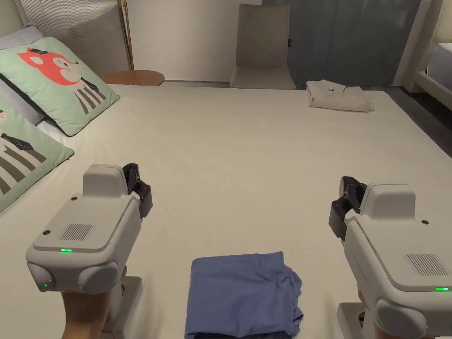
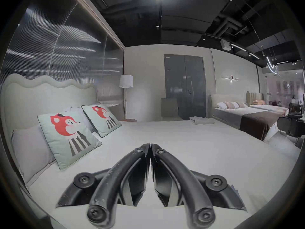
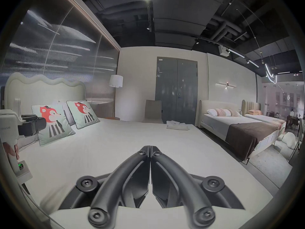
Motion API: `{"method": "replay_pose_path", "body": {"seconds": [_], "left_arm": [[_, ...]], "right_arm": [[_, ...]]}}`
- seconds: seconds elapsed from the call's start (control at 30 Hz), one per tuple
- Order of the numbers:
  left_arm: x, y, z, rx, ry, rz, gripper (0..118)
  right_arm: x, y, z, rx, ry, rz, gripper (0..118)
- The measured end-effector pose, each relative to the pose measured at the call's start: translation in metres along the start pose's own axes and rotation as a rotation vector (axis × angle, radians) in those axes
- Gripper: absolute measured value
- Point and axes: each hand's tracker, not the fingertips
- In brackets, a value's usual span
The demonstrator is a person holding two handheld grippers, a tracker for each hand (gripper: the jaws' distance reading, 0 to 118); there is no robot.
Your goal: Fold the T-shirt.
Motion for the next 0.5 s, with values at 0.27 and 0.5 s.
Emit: {"method": "replay_pose_path", "body": {"seconds": [0.27, 0.5], "left_arm": [[0.004, -0.006, 0.001, -0.028, -0.02, -0.01, 0], [0.008, -0.021, 0.0, -0.073, -0.044, 0.001, 0]], "right_arm": [[-0.019, -0.032, -0.021, -0.158, 0.09, -0.023, 1], [-0.055, -0.094, -0.047, -0.414, 0.182, 0.02, 1]]}}
